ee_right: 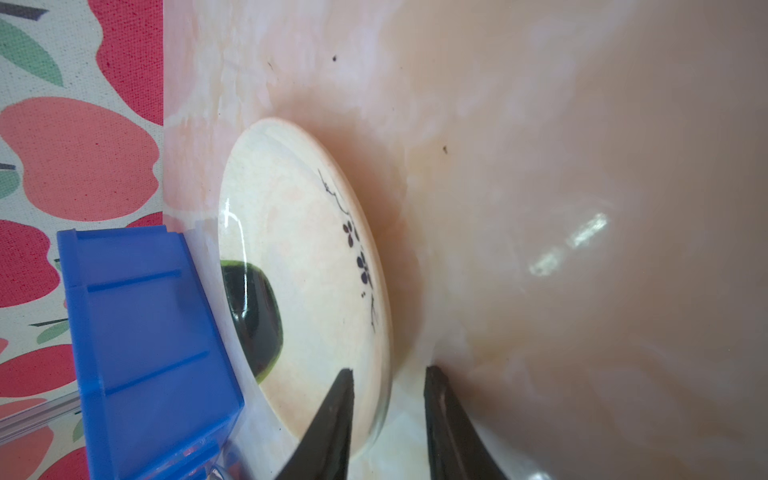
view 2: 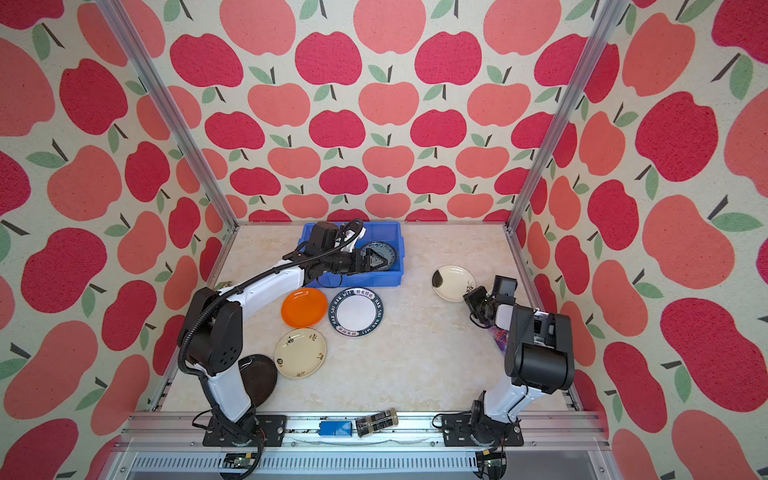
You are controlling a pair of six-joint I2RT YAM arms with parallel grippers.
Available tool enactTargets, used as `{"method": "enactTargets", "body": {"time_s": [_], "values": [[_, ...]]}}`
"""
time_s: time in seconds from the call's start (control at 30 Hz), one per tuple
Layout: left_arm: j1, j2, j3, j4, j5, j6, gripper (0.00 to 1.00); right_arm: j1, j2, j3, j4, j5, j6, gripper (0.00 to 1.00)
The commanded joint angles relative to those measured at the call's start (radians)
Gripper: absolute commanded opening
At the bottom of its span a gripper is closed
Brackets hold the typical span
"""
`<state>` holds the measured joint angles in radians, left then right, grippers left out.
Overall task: Place the plates into the plastic bin on the countertop
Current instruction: 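Raise the left gripper from the bin while the right gripper grasps the cream flower plate, then lift the cream plate with the right gripper toward the left gripper over the bin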
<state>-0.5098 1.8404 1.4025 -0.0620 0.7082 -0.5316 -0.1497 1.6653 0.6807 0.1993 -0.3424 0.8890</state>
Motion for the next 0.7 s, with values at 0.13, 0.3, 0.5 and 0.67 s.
{"method": "enactTargets", "body": {"time_s": [0.13,0.3,0.5,0.67], "values": [[0.016,0.006,-0.020,0.025,0.016,-0.005,0.99,0.012,0.091,0.031,0.051,-0.011,0.046,0.21],[0.020,-0.009,-0.034,0.021,0.005,-0.005,0.98,0.021,0.098,0.025,0.074,-0.022,0.052,0.03],[0.038,-0.054,-0.072,0.038,0.024,-0.014,0.99,0.051,-0.004,0.038,0.017,-0.040,0.033,0.00],[0.061,-0.117,-0.123,0.037,0.024,-0.026,0.99,0.157,-0.234,0.105,-0.194,0.044,-0.049,0.00]]}}
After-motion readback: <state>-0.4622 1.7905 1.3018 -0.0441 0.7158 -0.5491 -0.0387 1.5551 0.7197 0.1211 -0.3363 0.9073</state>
